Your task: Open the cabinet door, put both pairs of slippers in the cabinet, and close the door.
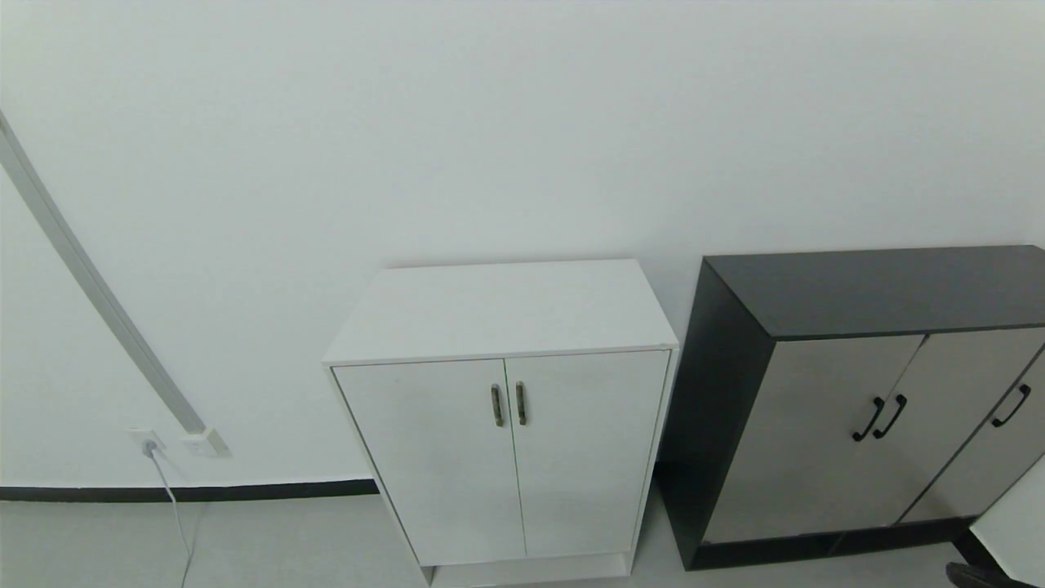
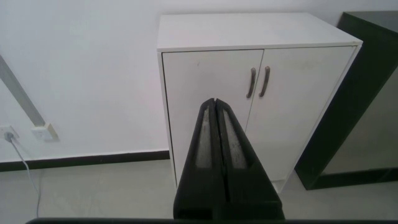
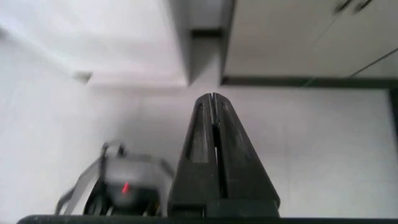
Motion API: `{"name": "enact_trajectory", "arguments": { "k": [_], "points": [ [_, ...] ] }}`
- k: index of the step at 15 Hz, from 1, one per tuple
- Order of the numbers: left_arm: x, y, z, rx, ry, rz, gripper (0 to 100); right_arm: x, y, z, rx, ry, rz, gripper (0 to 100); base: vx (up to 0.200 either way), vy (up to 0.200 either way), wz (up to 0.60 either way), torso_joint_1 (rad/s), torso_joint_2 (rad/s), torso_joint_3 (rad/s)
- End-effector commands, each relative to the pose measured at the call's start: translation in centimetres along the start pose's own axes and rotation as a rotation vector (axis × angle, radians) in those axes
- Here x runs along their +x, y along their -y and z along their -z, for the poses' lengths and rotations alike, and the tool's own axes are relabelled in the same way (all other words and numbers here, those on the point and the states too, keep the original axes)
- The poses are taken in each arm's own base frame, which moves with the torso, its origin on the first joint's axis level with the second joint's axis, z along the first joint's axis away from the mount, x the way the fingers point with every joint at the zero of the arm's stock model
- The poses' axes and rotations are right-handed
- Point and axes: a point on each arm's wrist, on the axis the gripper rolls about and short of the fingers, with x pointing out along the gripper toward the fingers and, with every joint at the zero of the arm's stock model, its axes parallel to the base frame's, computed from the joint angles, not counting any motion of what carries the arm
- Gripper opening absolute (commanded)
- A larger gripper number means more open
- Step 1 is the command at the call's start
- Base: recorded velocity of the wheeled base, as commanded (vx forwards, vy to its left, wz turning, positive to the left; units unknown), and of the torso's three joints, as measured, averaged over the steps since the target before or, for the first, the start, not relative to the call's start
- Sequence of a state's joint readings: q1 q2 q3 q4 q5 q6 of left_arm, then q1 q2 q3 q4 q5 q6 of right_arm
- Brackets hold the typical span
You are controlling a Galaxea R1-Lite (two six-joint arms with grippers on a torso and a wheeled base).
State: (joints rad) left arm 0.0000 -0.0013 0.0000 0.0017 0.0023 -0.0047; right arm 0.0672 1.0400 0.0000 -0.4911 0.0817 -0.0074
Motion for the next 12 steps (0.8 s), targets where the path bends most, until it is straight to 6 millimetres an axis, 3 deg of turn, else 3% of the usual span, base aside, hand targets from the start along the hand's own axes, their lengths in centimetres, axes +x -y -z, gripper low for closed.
{"name": "enact_trajectory", "arguments": {
  "k": [1, 6, 12],
  "points": [
    [0.0, 0.0, 0.0, 0.000, -0.001, -0.001, 0, -2.7, -0.4, 1.4, -0.012, 0.061, -0.040, 0, 0.000, 0.000, 0.00, 0.000, 0.00, 0.000],
    [0.0, 0.0, 0.0, 0.000, -0.001, -0.001, 0, -4.5, -0.5, 4.5, -0.007, -0.034, -0.055, 0, 0.000, 0.000, 0.00, 0.000, 0.00, 0.000],
    [0.0, 0.0, 0.0, 0.000, -0.001, -0.001, 0, -5.6, -0.5, 5.3, -0.040, 0.070, -0.027, 0, 0.000, 0.000, 0.00, 0.000, 0.00, 0.000]
  ]
}}
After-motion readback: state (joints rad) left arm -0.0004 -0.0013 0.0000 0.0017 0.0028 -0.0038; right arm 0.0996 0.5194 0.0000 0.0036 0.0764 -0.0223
